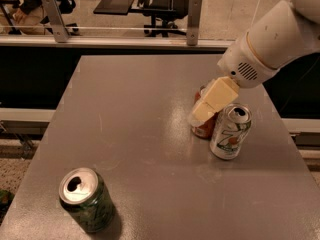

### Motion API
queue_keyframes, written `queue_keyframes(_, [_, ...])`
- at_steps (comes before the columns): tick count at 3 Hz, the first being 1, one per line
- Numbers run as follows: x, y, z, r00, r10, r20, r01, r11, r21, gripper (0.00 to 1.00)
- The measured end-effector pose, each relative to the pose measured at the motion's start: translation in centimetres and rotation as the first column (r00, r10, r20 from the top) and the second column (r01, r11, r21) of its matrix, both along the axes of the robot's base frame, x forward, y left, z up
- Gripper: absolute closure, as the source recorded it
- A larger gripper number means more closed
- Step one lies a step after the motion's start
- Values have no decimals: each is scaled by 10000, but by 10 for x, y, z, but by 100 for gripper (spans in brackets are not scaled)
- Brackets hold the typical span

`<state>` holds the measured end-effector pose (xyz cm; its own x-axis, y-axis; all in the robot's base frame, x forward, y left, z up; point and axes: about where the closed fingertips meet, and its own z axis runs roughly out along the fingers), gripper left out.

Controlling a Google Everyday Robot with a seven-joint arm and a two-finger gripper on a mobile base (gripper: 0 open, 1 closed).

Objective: Move coke can near 7up can

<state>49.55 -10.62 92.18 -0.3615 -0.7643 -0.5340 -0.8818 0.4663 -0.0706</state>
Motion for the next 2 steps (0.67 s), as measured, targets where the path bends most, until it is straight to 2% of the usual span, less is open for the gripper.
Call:
queue_keyframes(1, [2,1,14,9990,151,412,-153,9999,67,0])
queue_keyframes(2, [2,1,14,9990,151,412,-153,9999,67,0])
